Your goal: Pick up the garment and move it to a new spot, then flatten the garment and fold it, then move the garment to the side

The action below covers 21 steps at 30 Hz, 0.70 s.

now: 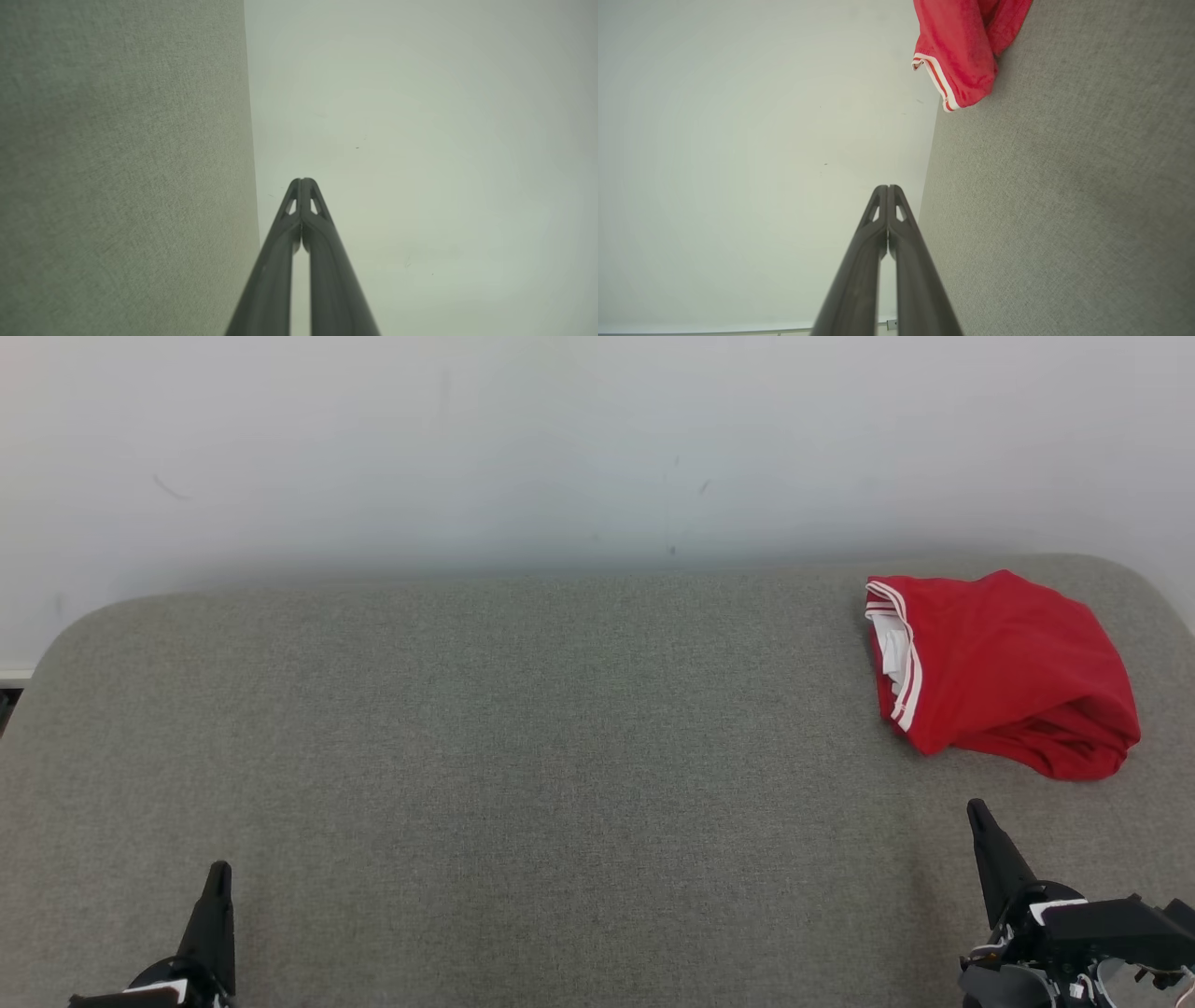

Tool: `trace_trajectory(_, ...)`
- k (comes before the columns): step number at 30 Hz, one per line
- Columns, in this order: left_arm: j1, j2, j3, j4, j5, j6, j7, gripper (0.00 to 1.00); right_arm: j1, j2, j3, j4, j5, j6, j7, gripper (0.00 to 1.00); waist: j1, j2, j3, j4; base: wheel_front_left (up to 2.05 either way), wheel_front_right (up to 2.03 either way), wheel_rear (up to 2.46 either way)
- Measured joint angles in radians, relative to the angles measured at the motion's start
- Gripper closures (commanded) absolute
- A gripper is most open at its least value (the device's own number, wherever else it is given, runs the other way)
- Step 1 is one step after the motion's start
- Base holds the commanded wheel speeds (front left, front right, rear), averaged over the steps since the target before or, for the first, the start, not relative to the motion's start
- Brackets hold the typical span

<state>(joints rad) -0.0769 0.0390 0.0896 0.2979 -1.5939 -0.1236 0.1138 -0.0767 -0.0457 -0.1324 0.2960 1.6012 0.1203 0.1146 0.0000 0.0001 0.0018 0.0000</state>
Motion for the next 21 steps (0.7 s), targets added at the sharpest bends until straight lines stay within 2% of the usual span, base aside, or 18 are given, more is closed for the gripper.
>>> trace_trajectory(21,-0.01,0.0,0.0,0.001,0.0,0.0,0.0,1.0,-0.011,0.0,0.0,0.001,0.0,0.0,0.0,1.0,0.0,0.0,0.0,0.0,0.0,0.0,0.0)
